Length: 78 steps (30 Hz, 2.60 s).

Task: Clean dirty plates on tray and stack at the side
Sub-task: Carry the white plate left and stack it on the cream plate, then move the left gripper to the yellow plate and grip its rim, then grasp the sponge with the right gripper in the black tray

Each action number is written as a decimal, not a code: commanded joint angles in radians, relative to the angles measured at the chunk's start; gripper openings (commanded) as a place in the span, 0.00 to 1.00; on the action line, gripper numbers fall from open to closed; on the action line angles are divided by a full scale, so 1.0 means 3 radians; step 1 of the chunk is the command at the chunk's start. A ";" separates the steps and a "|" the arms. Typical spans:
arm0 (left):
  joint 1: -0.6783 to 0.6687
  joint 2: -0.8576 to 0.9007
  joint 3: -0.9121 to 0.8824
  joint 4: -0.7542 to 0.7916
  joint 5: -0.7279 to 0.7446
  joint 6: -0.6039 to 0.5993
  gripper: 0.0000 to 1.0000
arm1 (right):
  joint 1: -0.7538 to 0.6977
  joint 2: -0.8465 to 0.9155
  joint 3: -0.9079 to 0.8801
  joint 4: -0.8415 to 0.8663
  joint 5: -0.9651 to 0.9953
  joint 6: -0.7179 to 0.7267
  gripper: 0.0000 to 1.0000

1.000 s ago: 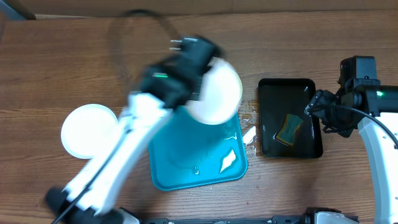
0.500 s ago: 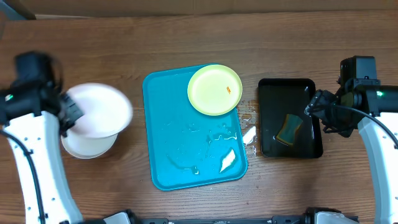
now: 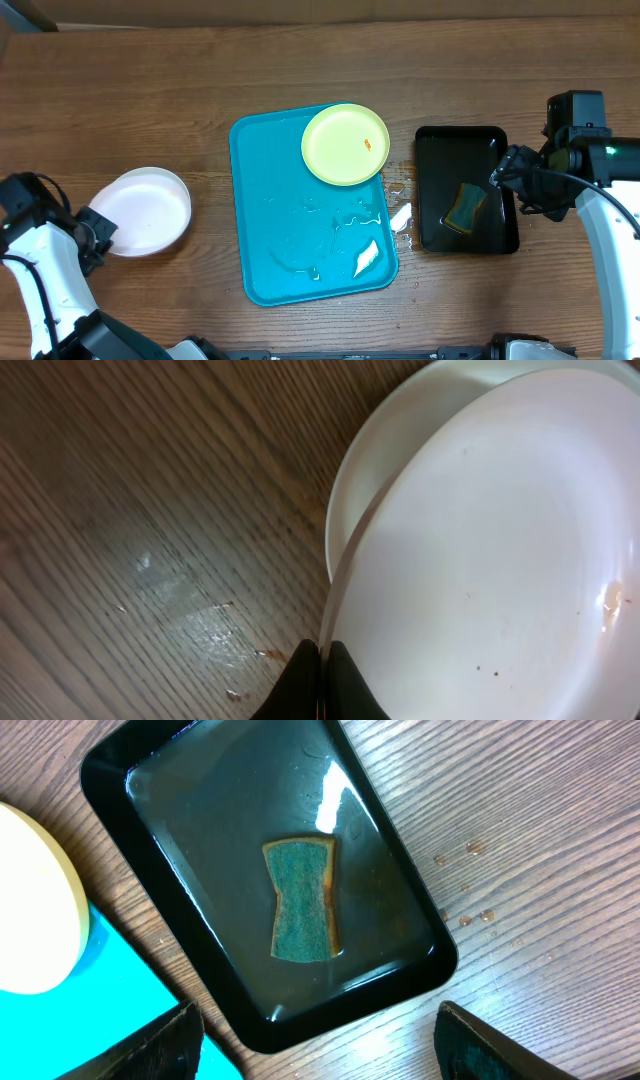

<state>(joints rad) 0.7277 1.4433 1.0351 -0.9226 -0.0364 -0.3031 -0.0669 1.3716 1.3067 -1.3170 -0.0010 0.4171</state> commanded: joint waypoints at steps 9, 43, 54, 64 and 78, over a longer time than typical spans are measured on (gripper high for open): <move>-0.0064 -0.0032 0.0649 -0.0333 0.0484 0.0042 0.35 | -0.0024 -0.0024 0.0036 -0.0003 -0.0005 -0.0022 0.75; -0.3630 0.1732 0.0823 0.1436 0.0286 -0.0755 0.40 | -0.0024 -0.0020 0.0031 0.0058 -0.0019 -0.0097 0.76; -0.3559 0.1661 0.0867 0.0946 0.0346 -0.0383 0.04 | -0.0024 -0.0020 0.0031 0.0056 -0.0018 -0.0098 0.76; -0.3489 0.1109 0.0884 -0.0169 -0.0178 -0.0159 0.04 | -0.0010 -0.0020 -0.0159 0.0187 -0.0673 -0.0444 0.76; -0.3489 0.1116 0.0107 0.0142 -0.0120 -0.0172 0.13 | 0.0111 0.0488 -0.1255 0.1460 -0.0559 0.0098 0.58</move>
<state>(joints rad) -0.3206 1.7859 1.1141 -0.9016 -0.0620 -0.3618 -0.0387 1.4792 0.9501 -0.9146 -0.1856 0.3885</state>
